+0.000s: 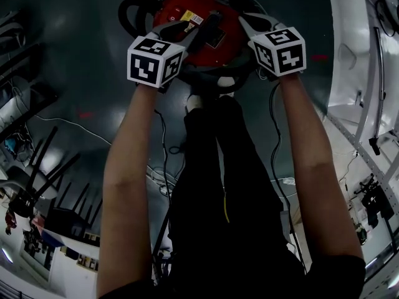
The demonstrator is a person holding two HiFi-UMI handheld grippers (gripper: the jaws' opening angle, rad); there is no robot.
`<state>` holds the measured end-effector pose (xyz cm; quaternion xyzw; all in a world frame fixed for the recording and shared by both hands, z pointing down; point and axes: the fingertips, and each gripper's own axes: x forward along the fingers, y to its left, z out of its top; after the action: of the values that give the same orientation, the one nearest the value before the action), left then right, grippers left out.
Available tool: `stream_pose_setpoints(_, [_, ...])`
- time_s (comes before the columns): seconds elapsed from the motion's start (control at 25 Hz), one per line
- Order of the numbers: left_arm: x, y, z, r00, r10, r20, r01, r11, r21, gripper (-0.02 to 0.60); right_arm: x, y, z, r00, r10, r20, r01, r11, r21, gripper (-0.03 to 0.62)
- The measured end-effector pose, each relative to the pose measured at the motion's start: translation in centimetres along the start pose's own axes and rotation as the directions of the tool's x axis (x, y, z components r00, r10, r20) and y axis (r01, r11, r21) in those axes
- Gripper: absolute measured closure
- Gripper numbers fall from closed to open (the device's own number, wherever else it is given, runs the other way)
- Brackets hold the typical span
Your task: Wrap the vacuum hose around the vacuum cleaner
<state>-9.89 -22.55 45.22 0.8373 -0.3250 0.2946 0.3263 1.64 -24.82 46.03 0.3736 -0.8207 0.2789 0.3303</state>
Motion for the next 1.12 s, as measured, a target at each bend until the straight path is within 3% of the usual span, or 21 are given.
stream_pose_setpoints(0.16, [0.0, -0.7, -0.6, 1.0, -0.01, -0.007, 0.01, 1.0, 0.017, 0.476, -3.8, -0.8, -3.0, 0.997, -0.072, 0.038, 0.071, 0.997, 0.026, 0.597])
stream_pose_setpoints(0.4, [0.5, -4.0, -2.1, 0.996, -0.081, -0.047, 0.084, 0.994, 0.072, 0.481, -5.9, -0.7, -10.6, 0.993, -0.107, -0.055, 0.113, 0.987, 0.114, 0.597])
stream_pose_setpoints(0.72, [1.5, -9.4, -4.8, 0.978, -0.174, -0.117, 0.184, 0.98, 0.08, 0.495, -6.7, 0.2, -12.3, 0.991, -0.131, -0.032, 0.134, 0.967, 0.215, 0.597])
stream_pose_setpoints(1.12, [-0.5, -11.8, -6.8, 0.973, -0.173, -0.15, 0.19, 0.977, 0.102, 0.531, -9.0, 3.4, -15.0, 0.986, -0.159, -0.045, 0.165, 0.946, 0.279, 0.597])
